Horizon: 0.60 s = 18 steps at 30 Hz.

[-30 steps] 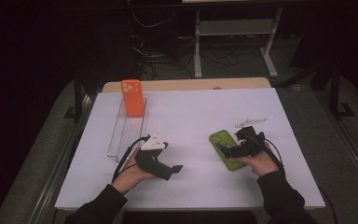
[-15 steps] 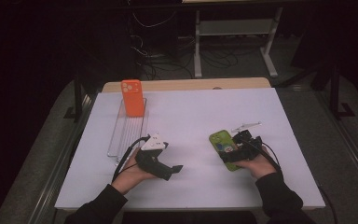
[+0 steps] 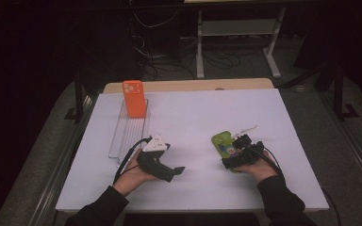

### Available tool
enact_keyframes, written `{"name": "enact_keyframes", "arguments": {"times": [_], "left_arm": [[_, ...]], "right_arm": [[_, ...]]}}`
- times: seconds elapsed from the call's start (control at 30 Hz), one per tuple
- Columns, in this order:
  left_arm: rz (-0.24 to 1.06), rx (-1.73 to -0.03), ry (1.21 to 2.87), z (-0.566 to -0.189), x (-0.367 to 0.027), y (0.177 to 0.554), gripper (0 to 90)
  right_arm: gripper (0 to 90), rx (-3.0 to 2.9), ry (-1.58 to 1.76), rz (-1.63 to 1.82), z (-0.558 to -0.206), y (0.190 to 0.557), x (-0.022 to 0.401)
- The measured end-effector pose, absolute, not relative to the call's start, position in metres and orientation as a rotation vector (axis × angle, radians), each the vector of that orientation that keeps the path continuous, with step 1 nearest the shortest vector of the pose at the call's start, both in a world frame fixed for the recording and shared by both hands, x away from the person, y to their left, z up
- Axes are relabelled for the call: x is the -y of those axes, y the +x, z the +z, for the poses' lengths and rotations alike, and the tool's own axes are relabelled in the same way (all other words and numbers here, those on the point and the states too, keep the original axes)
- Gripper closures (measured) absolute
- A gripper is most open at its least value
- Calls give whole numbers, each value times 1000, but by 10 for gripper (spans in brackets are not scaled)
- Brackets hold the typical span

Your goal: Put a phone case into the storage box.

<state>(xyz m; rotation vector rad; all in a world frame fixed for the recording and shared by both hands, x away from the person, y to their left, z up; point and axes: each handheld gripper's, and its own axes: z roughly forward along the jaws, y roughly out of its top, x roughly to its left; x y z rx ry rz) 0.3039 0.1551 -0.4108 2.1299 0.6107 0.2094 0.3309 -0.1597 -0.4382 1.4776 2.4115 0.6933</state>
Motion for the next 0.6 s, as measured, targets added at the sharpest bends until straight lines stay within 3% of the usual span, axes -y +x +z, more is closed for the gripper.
{"name": "enact_keyframes", "arguments": {"times": [0.6], "left_arm": [[216, -609, 2137, -411, -155, 304, 5]], "right_arm": [[133, -2402, 1502, 628, -439, 326, 156]]}}
